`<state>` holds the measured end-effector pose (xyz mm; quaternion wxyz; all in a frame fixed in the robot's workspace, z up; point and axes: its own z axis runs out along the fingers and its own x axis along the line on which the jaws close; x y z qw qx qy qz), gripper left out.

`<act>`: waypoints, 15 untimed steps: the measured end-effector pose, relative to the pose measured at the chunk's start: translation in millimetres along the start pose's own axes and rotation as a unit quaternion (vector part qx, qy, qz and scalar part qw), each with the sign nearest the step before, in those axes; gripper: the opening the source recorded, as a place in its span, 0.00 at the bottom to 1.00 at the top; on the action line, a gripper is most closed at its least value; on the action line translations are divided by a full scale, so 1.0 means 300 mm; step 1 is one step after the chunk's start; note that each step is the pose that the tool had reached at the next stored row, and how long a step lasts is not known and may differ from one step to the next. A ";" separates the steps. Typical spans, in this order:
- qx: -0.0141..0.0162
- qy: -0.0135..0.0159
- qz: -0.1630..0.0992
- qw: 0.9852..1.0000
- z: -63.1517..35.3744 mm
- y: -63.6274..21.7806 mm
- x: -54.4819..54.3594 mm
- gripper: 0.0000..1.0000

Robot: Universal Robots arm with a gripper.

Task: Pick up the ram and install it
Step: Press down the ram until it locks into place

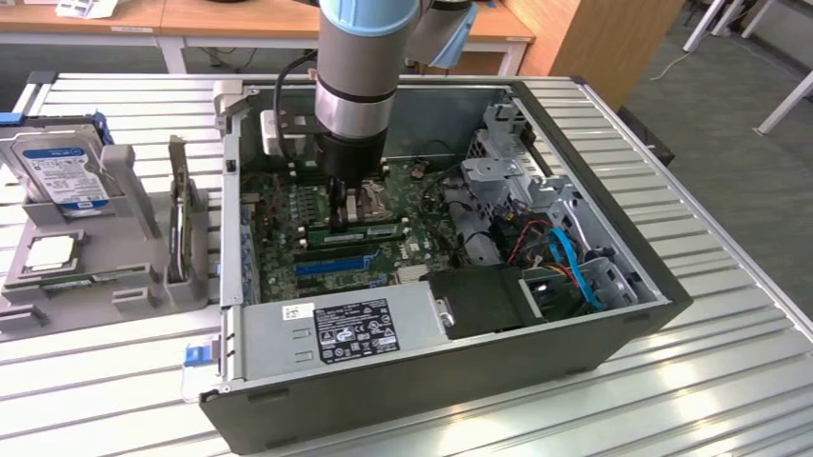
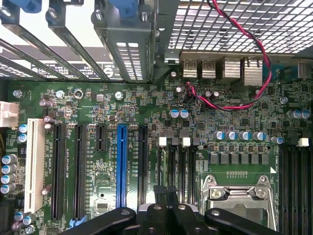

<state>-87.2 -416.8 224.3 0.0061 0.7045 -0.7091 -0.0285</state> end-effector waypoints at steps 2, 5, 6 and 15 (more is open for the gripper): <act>0.000 0.000 0.000 1.000 0.000 0.000 0.000 0.10; 0.000 0.000 0.000 1.000 0.000 0.000 0.000 0.10; 0.000 0.000 0.000 1.000 0.001 0.000 0.000 0.10; 0.000 0.000 0.000 1.000 0.004 0.000 0.000 0.10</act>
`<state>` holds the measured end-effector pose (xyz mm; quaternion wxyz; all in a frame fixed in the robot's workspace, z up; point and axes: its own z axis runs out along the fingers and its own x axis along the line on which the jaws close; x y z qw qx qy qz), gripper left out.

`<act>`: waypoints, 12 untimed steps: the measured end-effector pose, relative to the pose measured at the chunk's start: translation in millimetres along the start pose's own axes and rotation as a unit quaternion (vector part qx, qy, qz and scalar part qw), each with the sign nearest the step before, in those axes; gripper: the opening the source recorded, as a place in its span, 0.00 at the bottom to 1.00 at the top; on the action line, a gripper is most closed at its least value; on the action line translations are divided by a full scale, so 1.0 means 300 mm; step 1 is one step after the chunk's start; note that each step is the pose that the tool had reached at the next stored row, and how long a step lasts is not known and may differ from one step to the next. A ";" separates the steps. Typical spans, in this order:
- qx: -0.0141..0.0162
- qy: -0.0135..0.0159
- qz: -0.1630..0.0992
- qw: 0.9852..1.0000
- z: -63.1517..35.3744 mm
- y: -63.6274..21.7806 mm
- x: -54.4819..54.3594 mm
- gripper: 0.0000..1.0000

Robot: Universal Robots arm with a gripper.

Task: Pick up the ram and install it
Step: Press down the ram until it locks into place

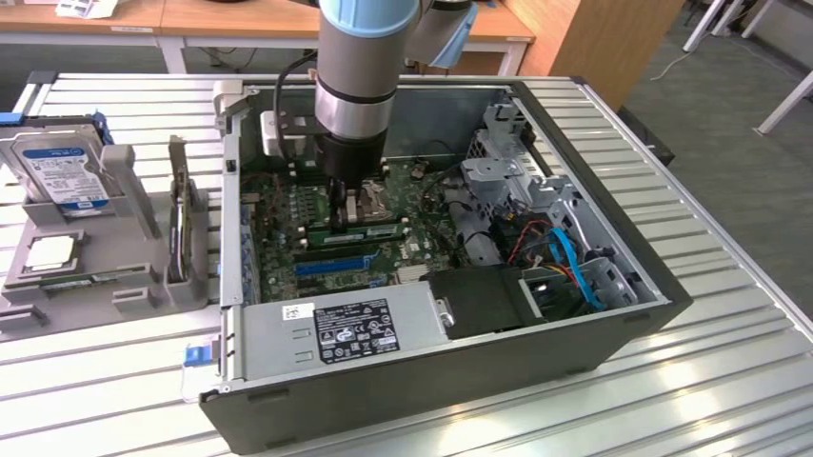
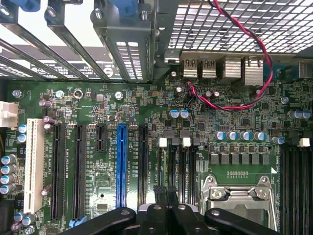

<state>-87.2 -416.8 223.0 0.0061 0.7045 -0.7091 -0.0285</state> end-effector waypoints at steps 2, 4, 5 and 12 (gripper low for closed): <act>0.000 0.000 0.000 1.000 0.001 0.000 0.000 0.10; 0.000 0.000 0.000 1.000 0.001 0.000 0.000 0.10; 0.000 0.000 0.000 1.000 0.001 0.000 0.000 0.10; 0.000 0.000 0.000 1.000 0.002 0.000 0.000 0.10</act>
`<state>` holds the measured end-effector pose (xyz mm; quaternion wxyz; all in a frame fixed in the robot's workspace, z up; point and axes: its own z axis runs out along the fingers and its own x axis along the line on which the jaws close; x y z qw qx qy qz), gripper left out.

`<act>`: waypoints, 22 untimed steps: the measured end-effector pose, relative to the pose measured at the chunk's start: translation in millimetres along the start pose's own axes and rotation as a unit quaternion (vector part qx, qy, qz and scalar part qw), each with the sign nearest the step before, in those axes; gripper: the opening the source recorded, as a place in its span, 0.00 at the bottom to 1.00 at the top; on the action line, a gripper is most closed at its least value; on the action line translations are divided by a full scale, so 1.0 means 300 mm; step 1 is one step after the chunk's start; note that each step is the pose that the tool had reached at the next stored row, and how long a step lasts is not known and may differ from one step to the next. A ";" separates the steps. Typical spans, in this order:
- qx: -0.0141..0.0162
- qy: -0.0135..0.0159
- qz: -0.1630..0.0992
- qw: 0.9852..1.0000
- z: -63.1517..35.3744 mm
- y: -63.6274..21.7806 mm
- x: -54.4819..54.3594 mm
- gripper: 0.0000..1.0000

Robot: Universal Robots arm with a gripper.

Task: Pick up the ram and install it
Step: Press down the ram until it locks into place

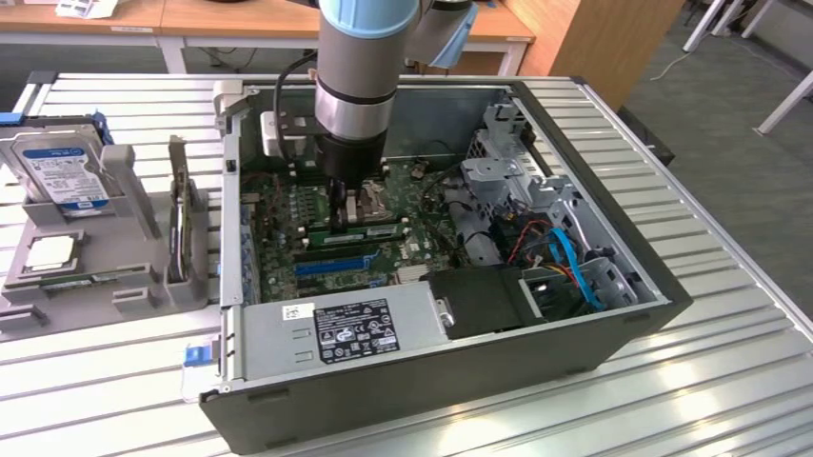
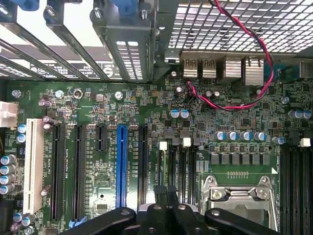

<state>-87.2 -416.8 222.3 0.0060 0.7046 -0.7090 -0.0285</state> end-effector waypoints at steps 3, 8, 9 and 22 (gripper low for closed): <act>0.000 0.000 0.000 1.000 0.000 0.000 0.000 0.10; 0.000 0.000 0.000 1.000 0.001 0.000 0.000 0.10; 0.000 0.000 0.000 1.000 0.001 0.000 0.000 0.10; 0.000 0.000 0.000 1.000 -0.060 0.003 -0.002 0.10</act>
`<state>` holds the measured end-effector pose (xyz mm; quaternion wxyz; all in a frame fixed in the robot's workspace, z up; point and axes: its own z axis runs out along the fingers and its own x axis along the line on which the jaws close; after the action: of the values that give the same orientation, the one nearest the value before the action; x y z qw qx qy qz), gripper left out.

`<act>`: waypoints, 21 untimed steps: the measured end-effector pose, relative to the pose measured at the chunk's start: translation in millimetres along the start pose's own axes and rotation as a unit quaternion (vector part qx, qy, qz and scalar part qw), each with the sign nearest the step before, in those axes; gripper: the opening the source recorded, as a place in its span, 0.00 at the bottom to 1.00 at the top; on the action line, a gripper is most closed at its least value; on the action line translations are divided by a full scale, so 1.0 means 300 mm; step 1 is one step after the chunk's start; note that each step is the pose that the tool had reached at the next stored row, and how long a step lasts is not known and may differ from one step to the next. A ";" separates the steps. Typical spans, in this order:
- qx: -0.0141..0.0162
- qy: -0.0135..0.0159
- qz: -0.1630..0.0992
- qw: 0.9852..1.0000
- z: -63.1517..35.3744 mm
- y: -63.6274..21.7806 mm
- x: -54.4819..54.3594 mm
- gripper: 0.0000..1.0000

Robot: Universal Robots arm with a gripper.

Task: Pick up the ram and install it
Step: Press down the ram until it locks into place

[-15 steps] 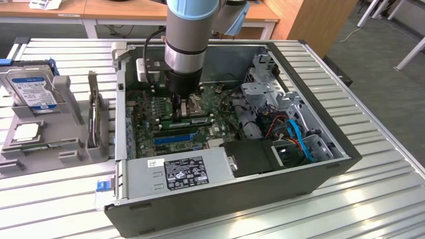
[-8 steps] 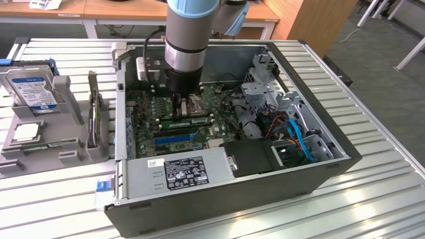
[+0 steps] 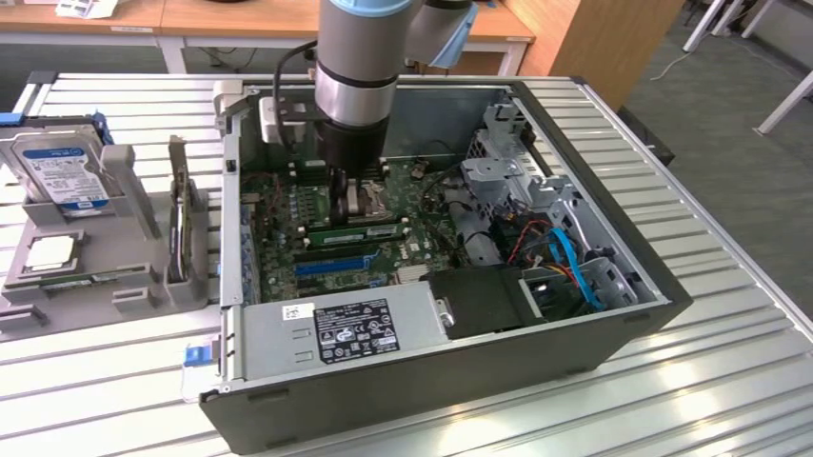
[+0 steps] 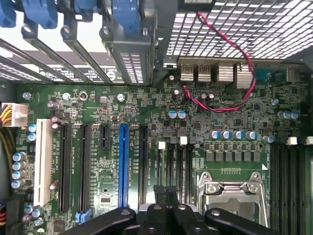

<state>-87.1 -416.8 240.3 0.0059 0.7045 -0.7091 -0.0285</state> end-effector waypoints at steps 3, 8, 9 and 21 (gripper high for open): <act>0.000 0.000 0.000 1.000 -0.012 0.001 0.000 0.10; 0.000 0.000 0.000 1.000 -0.038 0.002 -0.001 0.10; 0.000 0.000 0.000 1.000 -0.043 0.002 -0.001 0.10; 0.000 0.000 0.000 1.000 -0.101 0.005 -0.003 0.10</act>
<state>-87.2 -416.8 270.6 0.0060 0.7045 -0.7091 -0.0285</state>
